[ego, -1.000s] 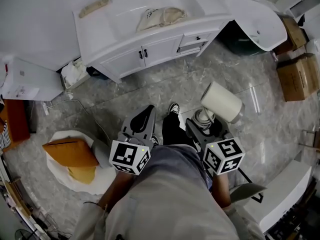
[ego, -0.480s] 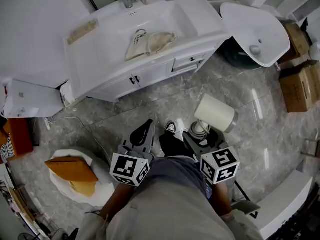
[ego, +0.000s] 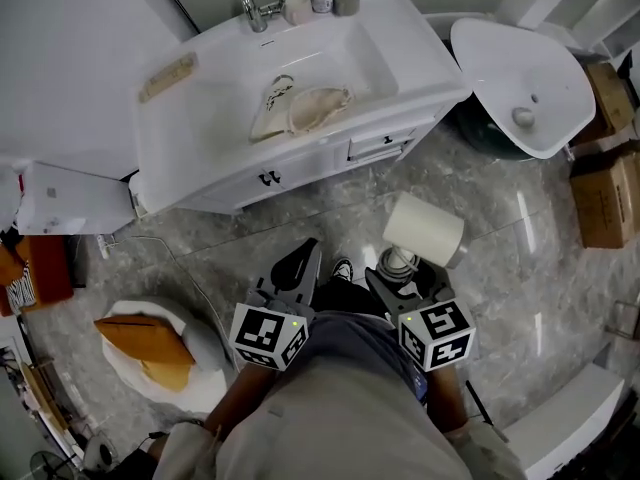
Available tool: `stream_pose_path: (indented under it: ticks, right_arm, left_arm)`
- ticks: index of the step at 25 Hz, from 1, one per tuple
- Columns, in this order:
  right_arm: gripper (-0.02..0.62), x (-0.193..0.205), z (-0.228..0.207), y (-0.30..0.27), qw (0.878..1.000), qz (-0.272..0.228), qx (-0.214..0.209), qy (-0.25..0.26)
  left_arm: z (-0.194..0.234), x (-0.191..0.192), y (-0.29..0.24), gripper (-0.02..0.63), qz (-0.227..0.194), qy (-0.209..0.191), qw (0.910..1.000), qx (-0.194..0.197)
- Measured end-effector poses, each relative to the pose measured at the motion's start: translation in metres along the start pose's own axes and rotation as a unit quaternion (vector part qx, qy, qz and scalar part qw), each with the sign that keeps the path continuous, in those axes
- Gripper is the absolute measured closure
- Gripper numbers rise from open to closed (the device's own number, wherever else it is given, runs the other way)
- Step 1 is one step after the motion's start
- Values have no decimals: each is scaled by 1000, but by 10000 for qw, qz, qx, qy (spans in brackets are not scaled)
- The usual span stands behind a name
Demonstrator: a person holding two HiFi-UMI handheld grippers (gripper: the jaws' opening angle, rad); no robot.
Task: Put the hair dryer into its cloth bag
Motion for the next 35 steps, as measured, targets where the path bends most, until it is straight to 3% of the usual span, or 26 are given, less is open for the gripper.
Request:
stream_pose_path:
  ticks: [12, 19, 27, 35]
  right_arm:
    - [291, -16, -20, -25, 9998, 140, -50, 116]
    - [291, -46, -43, -51, 9996, 166, -30, 210]
    - [291, -83, -67, -86, 9995, 185, -46, 264]
    - [291, -124, -88, -120, 9994, 207, 26, 275]
  left_arm:
    - [30, -24, -30, 601, -129, 84, 9998, -122]
    - [41, -41, -70, 601, -76, -64, 9999, 33]
    - [82, -76, -102, 601, -103, -134, 9996, -212]
    - [119, -111, -138, 600, -54, -256, 9996, -141]
Point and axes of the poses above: the fingertips, and each gripper's own axes: y backward along the fingers, z to its left, x out of its underside, the point moved 5 cm from there along y, backward along the fingers, and after that the axes turned 12 degrees about y, right-handed, at the moved point
